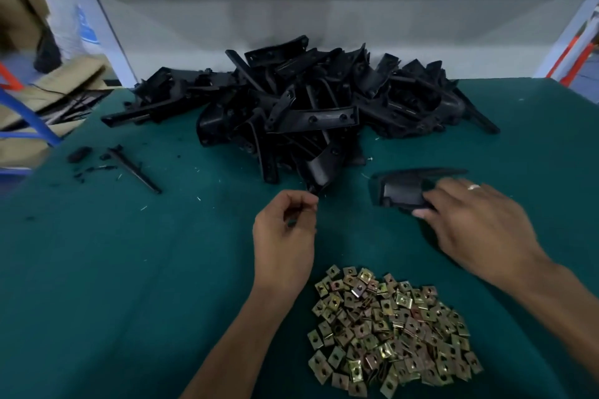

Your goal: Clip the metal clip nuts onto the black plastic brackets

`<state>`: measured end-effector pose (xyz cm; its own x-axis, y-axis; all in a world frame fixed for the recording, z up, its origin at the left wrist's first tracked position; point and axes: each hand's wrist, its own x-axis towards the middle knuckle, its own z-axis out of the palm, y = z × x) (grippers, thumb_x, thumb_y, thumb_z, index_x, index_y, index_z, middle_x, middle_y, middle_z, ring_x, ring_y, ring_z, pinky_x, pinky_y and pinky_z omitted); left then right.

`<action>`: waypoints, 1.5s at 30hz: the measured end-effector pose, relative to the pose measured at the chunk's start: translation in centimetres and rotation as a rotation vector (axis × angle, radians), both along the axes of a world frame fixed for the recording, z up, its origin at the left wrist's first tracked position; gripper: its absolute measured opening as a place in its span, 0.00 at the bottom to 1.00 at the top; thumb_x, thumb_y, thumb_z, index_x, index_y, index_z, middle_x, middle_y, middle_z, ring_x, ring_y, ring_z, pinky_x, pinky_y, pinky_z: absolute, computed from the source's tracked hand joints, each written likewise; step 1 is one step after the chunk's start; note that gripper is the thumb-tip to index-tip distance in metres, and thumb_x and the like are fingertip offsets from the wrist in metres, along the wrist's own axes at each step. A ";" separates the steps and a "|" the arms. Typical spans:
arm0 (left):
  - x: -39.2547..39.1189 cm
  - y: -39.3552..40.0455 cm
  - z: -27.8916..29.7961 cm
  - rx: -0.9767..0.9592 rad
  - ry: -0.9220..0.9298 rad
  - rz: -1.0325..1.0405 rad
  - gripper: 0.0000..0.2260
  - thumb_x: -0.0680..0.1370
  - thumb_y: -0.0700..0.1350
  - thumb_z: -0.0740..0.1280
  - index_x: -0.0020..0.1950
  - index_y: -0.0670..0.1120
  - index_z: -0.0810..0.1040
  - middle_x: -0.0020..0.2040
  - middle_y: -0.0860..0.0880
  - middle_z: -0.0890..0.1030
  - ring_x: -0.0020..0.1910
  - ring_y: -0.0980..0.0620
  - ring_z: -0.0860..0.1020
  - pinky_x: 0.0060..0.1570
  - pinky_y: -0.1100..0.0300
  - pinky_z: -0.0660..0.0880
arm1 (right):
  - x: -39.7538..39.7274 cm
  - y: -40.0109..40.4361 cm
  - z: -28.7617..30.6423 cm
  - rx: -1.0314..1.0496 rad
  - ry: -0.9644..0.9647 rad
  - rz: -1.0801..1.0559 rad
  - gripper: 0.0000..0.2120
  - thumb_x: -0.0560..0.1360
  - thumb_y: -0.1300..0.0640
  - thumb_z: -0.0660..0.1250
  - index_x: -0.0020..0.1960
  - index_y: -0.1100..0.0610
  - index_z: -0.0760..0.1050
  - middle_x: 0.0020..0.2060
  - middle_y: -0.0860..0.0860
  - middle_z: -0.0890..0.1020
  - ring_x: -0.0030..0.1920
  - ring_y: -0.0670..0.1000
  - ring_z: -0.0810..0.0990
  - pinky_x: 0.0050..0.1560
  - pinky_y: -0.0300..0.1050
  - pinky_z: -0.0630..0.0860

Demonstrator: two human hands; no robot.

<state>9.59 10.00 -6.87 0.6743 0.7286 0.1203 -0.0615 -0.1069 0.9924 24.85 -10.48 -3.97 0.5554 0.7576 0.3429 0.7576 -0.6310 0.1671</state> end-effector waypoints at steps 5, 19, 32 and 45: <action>-0.8 -1.2 2.3 0.433 -0.065 -0.034 0.13 0.81 0.39 0.65 0.63 0.52 0.74 0.63 0.54 0.74 0.66 0.56 0.72 0.63 0.53 0.72 | -2.1 0.0 2.5 0.627 0.106 0.071 0.20 0.86 0.52 0.56 0.48 0.62 0.81 0.36 0.49 0.74 0.35 0.51 0.72 0.35 0.45 0.67; 0.7 3.5 6.8 0.493 0.325 -0.142 0.22 0.74 0.67 0.68 0.46 0.48 0.75 0.34 0.55 0.77 0.33 0.51 0.80 0.30 0.52 0.77 | -4.5 7.4 2.9 0.538 1.206 0.294 0.24 0.79 0.38 0.56 0.37 0.54 0.75 0.28 0.43 0.68 0.31 0.42 0.69 0.37 0.37 0.65; 1.1 6.3 1.8 -0.663 -0.131 -0.503 0.11 0.79 0.39 0.64 0.61 0.42 0.72 0.53 0.43 0.84 0.43 0.49 0.84 0.24 0.64 0.71 | -4.2 5.8 0.4 0.182 1.138 0.302 0.05 0.72 0.58 0.78 0.41 0.47 0.87 0.37 0.41 0.82 0.36 0.41 0.77 0.36 0.36 0.73; 1.9 6.2 1.6 -0.587 -0.099 -0.718 0.15 0.76 0.35 0.65 0.62 0.41 0.71 0.44 0.42 0.74 0.35 0.50 0.73 0.23 0.62 0.67 | -4.6 5.0 0.0 0.063 1.005 0.301 0.06 0.73 0.54 0.75 0.40 0.45 0.79 0.42 0.40 0.80 0.38 0.42 0.77 0.35 0.36 0.71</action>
